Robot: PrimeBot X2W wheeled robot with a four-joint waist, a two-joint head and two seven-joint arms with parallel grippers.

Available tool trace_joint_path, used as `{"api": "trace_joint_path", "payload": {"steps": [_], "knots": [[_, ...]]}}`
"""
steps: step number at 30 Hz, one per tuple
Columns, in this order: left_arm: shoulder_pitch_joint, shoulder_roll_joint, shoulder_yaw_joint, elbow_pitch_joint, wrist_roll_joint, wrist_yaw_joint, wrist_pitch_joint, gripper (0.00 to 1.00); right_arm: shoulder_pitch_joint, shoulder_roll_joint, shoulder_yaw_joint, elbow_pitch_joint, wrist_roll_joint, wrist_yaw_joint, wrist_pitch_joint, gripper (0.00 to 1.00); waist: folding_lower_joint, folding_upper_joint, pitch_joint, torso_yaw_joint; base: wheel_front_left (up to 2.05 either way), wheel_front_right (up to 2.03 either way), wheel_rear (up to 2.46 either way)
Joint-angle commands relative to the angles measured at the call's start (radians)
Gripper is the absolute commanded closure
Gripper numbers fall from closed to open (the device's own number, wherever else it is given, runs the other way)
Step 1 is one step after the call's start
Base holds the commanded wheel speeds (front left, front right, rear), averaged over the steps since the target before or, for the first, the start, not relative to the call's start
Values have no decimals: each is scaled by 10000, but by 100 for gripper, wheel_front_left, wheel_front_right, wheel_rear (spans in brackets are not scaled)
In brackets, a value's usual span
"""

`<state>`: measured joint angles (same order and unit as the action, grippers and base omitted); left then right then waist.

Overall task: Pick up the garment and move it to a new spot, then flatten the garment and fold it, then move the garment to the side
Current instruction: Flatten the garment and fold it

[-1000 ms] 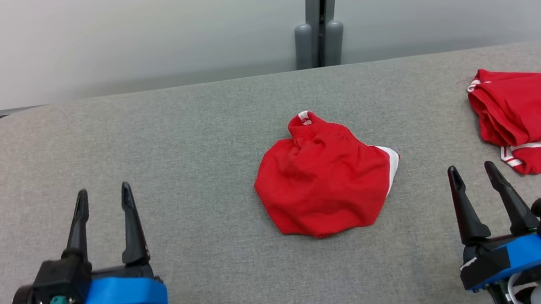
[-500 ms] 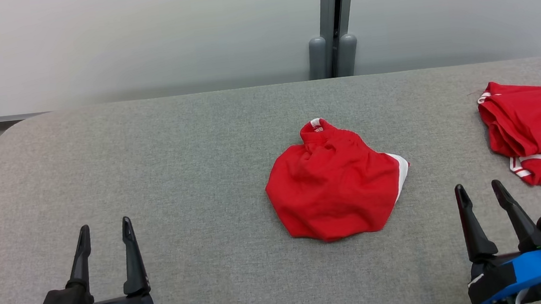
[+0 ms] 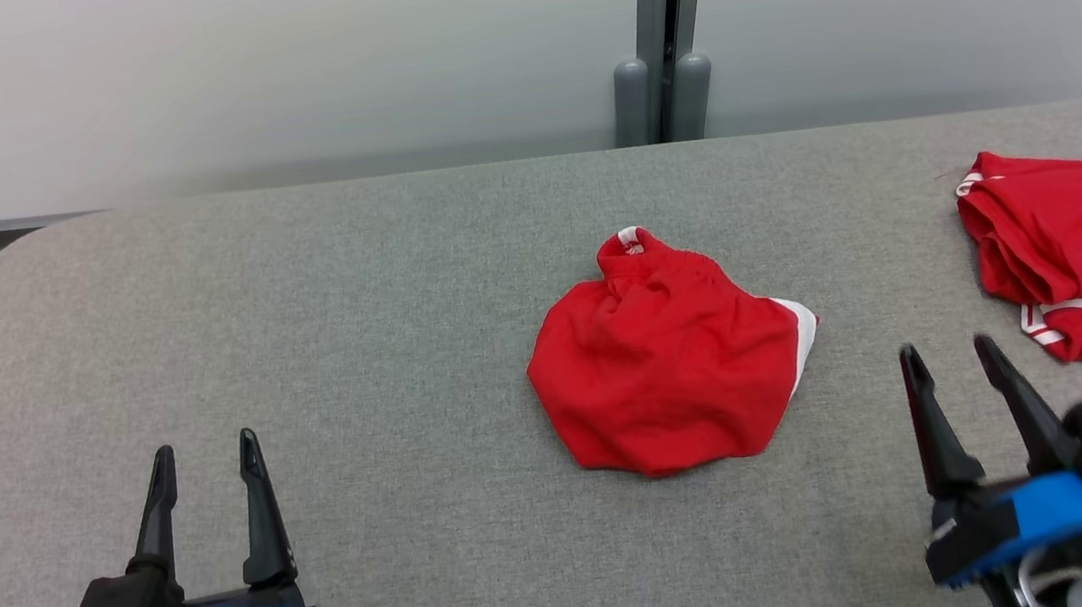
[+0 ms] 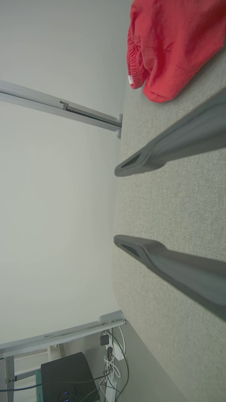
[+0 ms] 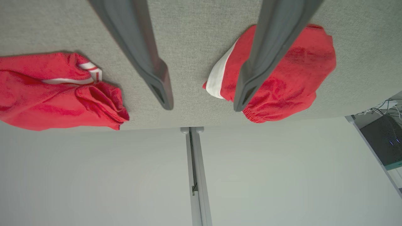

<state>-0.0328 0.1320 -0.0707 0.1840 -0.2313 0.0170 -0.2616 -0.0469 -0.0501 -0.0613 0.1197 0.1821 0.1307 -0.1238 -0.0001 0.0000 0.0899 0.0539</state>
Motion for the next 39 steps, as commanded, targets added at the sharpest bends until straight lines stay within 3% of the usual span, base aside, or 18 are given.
{"api": "trace_joint_path", "payload": {"steps": [1,9,14,23,33,34,35,36,39], "knots": [[-122,1,75,-26,43,-28,-47,0,-303,-7,57,-12,-77,2,48,0,1,0,45,20,0,0,0],[-516,-188,41,-8,218,-187,-46,0,-2604,-459,627,304,-575,2,510,0,1,0,500,239,0,0,0],[-865,-371,-57,77,287,-305,-48,0,-3985,-964,938,1559,-618,3,837,0,1,0,894,671,0,0,0],[-1481,-638,-172,242,305,-464,-46,0,-4546,-1525,1086,4347,-729,2,755,0,1,0,1502,1361,0,0,0],[-1673,-762,-123,364,425,-575,-48,0,-4593,-1397,1710,6895,-671,2,354,0,1,0,1577,1501,0,0,0],[-1672,-768,-143,384,439,-596,-48,0,-4606,-1352,1806,7030,-603,3,269,56,1,0,1561,1492,0,0,0],[-1671,-775,-149,393,449,-594,-48,0,-4694,-1320,1863,7105,-521,3,119,93,1,0,1542,1469,0,0,0],[-1664,-783,-152,400,457,-588,-46,0,-4796,-1321,1917,7187,-472,3,-2,100,1,0,1522,1444,0,0,0],[-1588,-796,-96,423,477,-605,-48,0,-5073,-1453,1871,7345,-276,2,-459,100,1,0,1427,1335,0,0,0]]}}
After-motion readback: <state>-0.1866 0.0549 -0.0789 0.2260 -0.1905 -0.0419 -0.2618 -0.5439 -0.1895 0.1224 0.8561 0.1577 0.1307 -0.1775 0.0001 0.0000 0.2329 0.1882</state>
